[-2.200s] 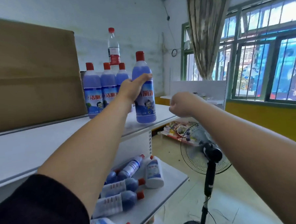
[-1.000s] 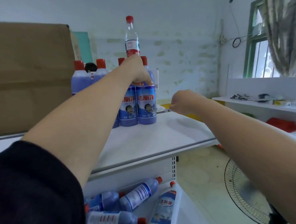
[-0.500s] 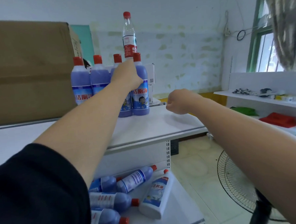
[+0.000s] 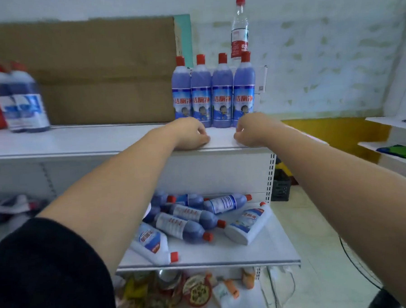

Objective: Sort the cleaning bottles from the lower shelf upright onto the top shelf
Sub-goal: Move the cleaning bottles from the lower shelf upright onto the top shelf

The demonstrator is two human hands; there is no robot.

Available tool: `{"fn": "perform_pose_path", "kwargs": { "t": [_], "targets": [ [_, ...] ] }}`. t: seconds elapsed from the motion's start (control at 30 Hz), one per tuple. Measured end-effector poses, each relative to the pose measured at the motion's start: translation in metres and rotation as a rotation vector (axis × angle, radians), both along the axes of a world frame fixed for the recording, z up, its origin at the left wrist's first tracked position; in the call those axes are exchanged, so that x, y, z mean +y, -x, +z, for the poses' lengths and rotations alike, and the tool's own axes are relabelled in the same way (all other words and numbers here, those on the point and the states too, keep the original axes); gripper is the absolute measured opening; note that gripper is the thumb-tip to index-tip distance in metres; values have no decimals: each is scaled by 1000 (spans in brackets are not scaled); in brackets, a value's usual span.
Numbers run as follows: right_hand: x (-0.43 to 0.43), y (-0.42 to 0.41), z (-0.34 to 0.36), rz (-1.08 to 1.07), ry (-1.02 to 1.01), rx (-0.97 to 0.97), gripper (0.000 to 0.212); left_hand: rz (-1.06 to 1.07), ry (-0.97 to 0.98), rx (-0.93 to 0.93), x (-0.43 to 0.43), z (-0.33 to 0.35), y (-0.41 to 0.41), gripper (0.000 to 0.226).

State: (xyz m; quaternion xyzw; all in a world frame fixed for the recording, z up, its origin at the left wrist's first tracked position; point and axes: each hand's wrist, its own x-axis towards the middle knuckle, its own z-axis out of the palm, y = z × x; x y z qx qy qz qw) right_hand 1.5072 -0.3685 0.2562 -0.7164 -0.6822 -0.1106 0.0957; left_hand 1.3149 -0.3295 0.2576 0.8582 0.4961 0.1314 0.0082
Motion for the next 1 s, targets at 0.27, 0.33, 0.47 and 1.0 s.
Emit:
{"fn": "perform_pose_path", "kwargs": {
  "t": [0.27,0.33,0.47,1.0],
  "targets": [
    [2,131,0,171,-5,42,22,163,-9,25,-27,-1,136,34],
    [2,173,-2,213,-9,41,29,205,-23,17,-35,-5,180,35],
    [-3,271,-8,303,-4,50,39,305,-31,30,-57,-12,276,36],
    [-2,624,-75,673,190,64,29,731,123,11,-133,-67,609,40]
  ]
}}
